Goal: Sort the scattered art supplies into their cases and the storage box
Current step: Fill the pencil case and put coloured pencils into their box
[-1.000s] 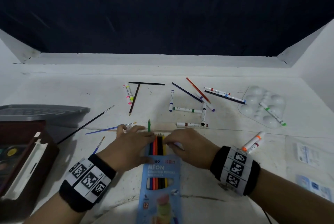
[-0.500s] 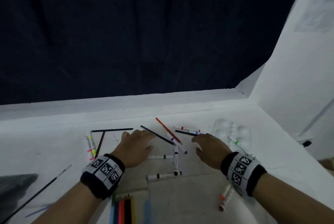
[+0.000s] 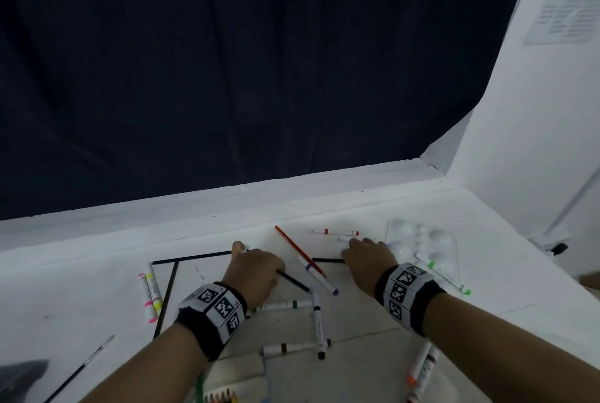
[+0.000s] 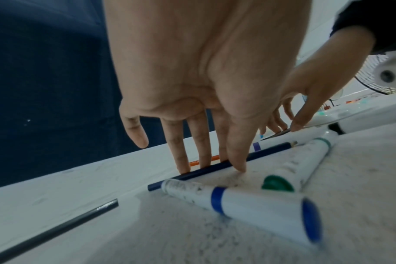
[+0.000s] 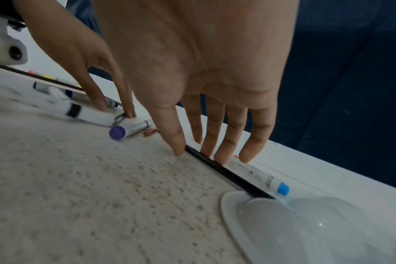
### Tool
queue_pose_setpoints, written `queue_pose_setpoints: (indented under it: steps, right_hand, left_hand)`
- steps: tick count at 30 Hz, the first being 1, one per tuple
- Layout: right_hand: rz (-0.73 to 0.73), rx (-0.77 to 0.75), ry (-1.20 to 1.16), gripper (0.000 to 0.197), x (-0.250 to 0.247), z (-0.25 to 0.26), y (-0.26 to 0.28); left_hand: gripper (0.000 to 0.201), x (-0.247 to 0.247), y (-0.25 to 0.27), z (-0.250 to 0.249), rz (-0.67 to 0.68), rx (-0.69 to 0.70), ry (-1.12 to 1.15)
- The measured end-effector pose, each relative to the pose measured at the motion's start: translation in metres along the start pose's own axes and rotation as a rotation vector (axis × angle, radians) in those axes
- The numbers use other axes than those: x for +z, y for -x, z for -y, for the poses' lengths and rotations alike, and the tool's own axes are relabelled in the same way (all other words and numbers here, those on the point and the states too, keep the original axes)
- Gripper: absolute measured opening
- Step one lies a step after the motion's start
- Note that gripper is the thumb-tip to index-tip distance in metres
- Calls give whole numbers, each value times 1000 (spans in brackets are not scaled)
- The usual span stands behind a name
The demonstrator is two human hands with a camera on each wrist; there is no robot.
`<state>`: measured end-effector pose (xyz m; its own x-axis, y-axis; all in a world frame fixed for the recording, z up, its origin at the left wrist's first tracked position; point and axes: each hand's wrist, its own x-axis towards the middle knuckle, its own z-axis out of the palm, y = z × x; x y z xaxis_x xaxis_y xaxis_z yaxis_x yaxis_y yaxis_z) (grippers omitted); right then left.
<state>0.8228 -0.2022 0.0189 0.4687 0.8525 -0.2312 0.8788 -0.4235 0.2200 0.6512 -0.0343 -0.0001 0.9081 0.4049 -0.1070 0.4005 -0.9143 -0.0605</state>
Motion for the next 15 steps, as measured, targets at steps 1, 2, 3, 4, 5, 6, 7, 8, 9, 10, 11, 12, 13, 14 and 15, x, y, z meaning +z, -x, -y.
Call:
queue_pose_setpoints:
  steps: [1,2,3,4,5,6,7,8,9,10,11,12,13,14,15]
  right_hand:
    - [-3,-6,36,30,-1,2,1]
    - [-11,-10,59,28,-2,5,1]
    - [-22,-12,69,27,-2,7,3]
    - [-34,-15,68,26,-3,9,4]
    - [-43,-19,60,26,-3,11,6]
    - [-55,-21,49,26,-3,13,7]
    - [-75,-18,35,26,-4,14,9]
    - [-106,-13,15,27,-5,15,11]
    - [-145,-8,-12,27,-6,16,13]
    - [-191,-5,-43,28,-8,18,15]
    - [-238,-5,-73,27,-12,20,18]
    - [-284,-7,-106,25,-16,22,22]
    - [-329,-12,-145,22,-20,24,26]
    - [-371,-16,-200,18,-24,27,31]
    - [-408,-18,-273,16,-27,29,37]
  left_hand:
    - [23,1,0,0,-10,12,-6]
    - [23,2,1,0,-20,30,-13]
    - [23,3,2,0,-31,53,-19]
    - [24,3,3,-1,-46,78,-24]
    - [25,3,5,-1,-61,101,-30]
    - [26,2,8,-2,-71,121,-35]
    - [27,1,12,-2,-78,134,-38]
    - [27,-1,16,-2,-85,140,-39]
    - [28,-3,20,-2,-98,143,-38]
    - [28,-5,24,-1,-109,149,-35]
    - [28,-7,28,0,-114,160,-34]
    - [29,-9,32,0,-101,177,-41]
    - [29,-10,37,1,-71,189,-55]
    - [31,-10,40,0,-34,193,-64]
    - [32,-8,43,0,-9,192,-60]
